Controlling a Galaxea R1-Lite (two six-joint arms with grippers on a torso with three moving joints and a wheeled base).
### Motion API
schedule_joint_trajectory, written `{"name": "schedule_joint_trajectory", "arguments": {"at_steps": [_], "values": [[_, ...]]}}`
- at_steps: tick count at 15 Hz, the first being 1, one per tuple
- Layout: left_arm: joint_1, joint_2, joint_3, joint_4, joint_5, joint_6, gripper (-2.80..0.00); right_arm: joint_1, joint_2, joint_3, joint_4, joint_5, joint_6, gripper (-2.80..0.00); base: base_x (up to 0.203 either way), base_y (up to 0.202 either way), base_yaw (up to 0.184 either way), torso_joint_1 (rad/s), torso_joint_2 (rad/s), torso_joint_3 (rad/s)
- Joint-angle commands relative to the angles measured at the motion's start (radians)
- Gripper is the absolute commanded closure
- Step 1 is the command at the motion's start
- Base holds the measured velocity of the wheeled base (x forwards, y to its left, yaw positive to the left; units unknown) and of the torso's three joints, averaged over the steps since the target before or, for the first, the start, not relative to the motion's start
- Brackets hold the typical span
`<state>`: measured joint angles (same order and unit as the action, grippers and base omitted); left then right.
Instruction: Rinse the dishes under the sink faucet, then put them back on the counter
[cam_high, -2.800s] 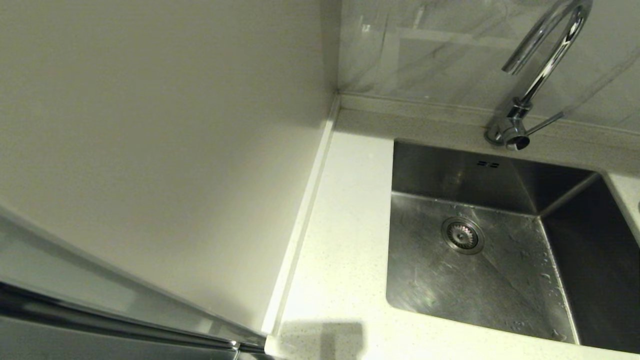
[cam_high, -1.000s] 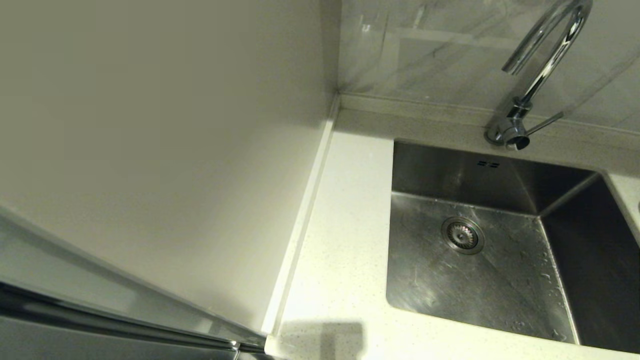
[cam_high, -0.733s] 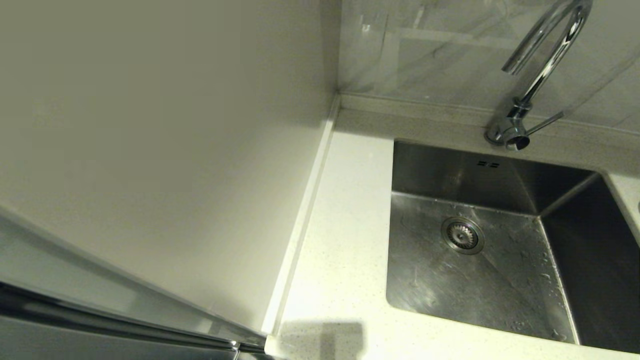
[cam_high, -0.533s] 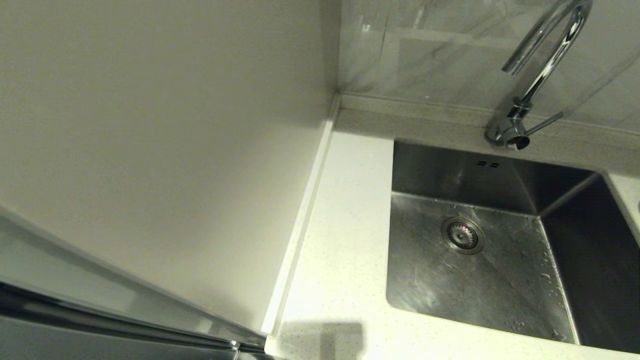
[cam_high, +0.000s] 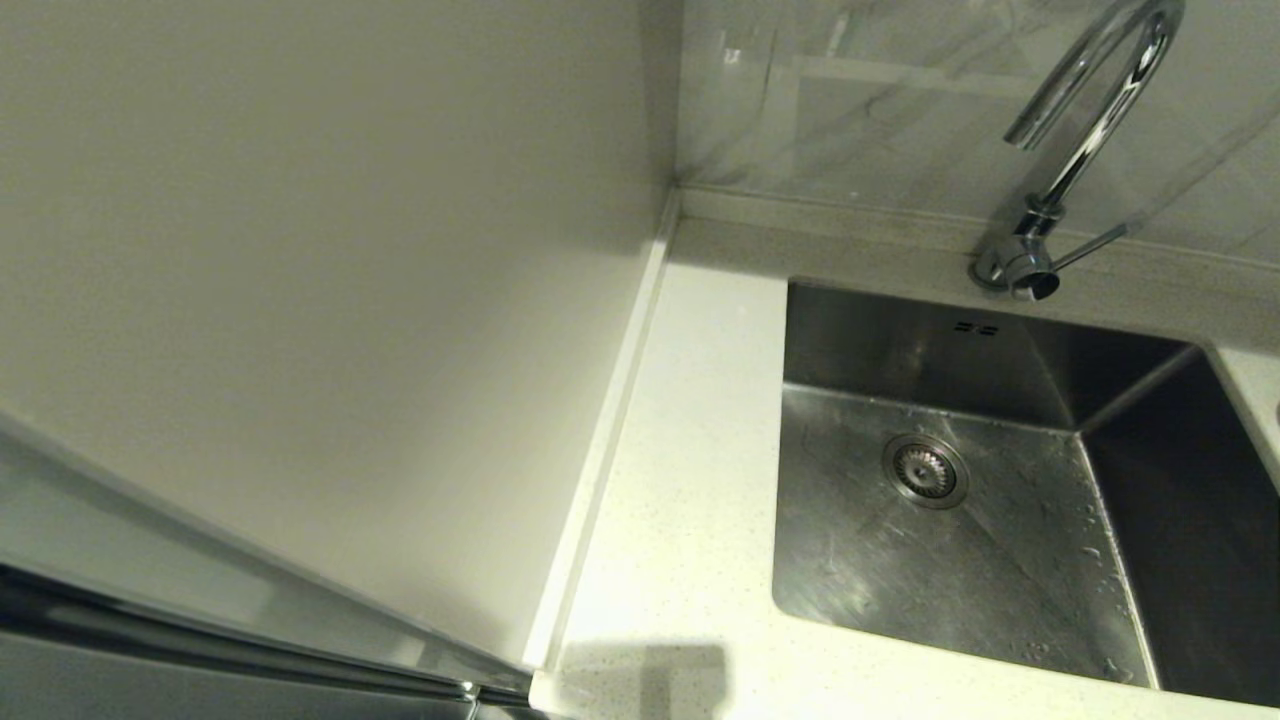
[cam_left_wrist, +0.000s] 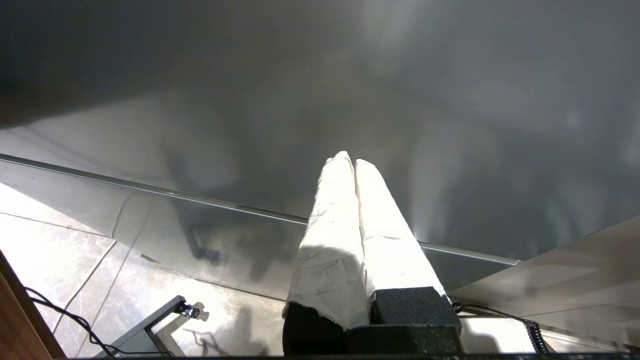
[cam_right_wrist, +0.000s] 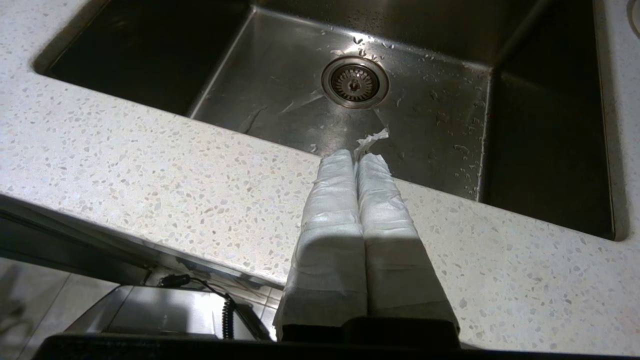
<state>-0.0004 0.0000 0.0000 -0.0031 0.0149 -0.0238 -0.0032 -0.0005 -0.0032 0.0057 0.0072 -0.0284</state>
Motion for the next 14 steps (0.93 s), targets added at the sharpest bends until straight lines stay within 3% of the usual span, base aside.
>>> {"name": "schedule_joint_trajectory", "arguments": {"at_steps": [1,14], "values": [[-0.001,-0.003,0.000,0.000,0.000,-0.001,0.00,0.000,0.001,0.000,0.000,0.000,-0.001,0.00,0.000,0.000,0.000,0.000,0.00,0.000],[0.000,-0.003,0.000,0.000,0.000,-0.001,0.00,0.000,0.001,0.000,0.000,0.000,-0.001,0.00,0.000,0.000,0.000,0.000,0.00,0.000]]}}
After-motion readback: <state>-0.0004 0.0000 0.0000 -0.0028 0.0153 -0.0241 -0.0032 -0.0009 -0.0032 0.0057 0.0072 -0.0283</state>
